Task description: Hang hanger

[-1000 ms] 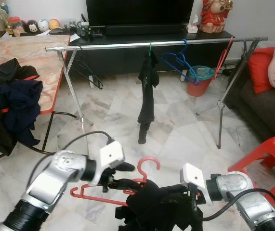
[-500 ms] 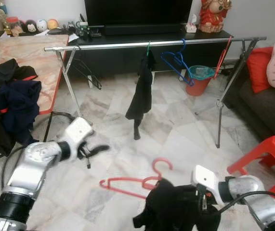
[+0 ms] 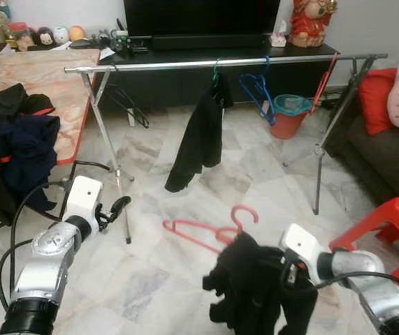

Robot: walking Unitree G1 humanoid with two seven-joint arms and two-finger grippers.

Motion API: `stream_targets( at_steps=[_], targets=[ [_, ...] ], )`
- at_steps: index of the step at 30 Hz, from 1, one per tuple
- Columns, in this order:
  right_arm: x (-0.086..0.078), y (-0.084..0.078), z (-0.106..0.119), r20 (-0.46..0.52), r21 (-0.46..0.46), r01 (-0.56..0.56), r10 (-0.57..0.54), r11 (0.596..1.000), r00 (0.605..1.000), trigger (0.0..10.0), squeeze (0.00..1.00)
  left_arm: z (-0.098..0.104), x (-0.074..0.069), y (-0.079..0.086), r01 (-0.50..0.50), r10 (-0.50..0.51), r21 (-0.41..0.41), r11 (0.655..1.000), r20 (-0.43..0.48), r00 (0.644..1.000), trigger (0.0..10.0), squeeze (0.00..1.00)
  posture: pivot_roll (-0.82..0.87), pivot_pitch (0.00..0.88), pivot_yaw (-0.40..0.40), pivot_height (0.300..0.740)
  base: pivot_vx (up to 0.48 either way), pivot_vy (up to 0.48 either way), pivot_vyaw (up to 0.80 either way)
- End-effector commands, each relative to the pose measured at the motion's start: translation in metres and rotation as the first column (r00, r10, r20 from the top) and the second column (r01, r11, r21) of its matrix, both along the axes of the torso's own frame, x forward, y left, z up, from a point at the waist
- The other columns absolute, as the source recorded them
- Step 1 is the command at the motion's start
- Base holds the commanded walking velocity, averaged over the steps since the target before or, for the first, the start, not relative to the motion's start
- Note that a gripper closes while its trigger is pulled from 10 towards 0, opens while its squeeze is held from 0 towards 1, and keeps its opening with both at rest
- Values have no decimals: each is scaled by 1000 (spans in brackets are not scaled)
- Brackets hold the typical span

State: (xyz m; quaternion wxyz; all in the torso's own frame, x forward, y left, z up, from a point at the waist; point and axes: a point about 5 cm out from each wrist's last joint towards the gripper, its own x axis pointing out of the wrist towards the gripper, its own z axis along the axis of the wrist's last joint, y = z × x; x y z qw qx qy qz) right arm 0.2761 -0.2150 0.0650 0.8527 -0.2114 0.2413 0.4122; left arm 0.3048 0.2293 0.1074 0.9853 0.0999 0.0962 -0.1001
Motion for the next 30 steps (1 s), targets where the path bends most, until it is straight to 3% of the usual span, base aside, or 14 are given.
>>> stream_targets(
  at_steps=[1, 8, 13, 18, 22, 26, 30],
  targets=[
    [13, 2, 21, 112, 2, 15, -15, 1000, 994, 0, 0, -12, -6, 5, -33, 33, -10, 999, -34, 999, 10000, 0, -105, 0, -34, 740, 0, 0, 0],
    [31, 10, 54, 227, 37, -15, 6, 999, 974, 0, 0, -47, -19, 4, -44, 40, -23, 999, -162, 986, 10000, 0, -110, 0, -34, 740, 0, 0, 0],
    [34, 22, 65, 229, 70, -112, 94, 991, 969, 0, 0, -55, -19, -7, 50, -56, -34, 998, -187, 981, 10000, 0, -108, 0, -39, 740, 0, 0, 0],
    [40, 31, 68, 208, 29, -212, 202, 977, 957, 0, 0, -65, -23, -22, 248, -250, -38, 968, -245, 937, 10000, 0, -99, 0, -53, 740, 0, 0, 0],
    [45, 38, 76, 207, 35, -264, 252, 964, 945, 0, 0, -64, -22, -25, 284, -300, -100, 954, -237, 924, 10000, 0, -97, 0, -60, 740, 0, 0, 0],
    [52, 54, 93, 240, 61, -360, 336, 931, 911, 0, 0, -72, -28, -32, 357, -379, -128, 925, -285, 880, 10000, 0, -93, 0, -65, 740, 0, 0, 0],
    [56, 63, 101, 256, 58, -396, 370, 916, 893, 0, 0, -81, -33, -32, 351, -382, -152, 924, -303, 873, 10000, 0, -95, 0, -68, 740, 0, 0, 0]
  ],
)
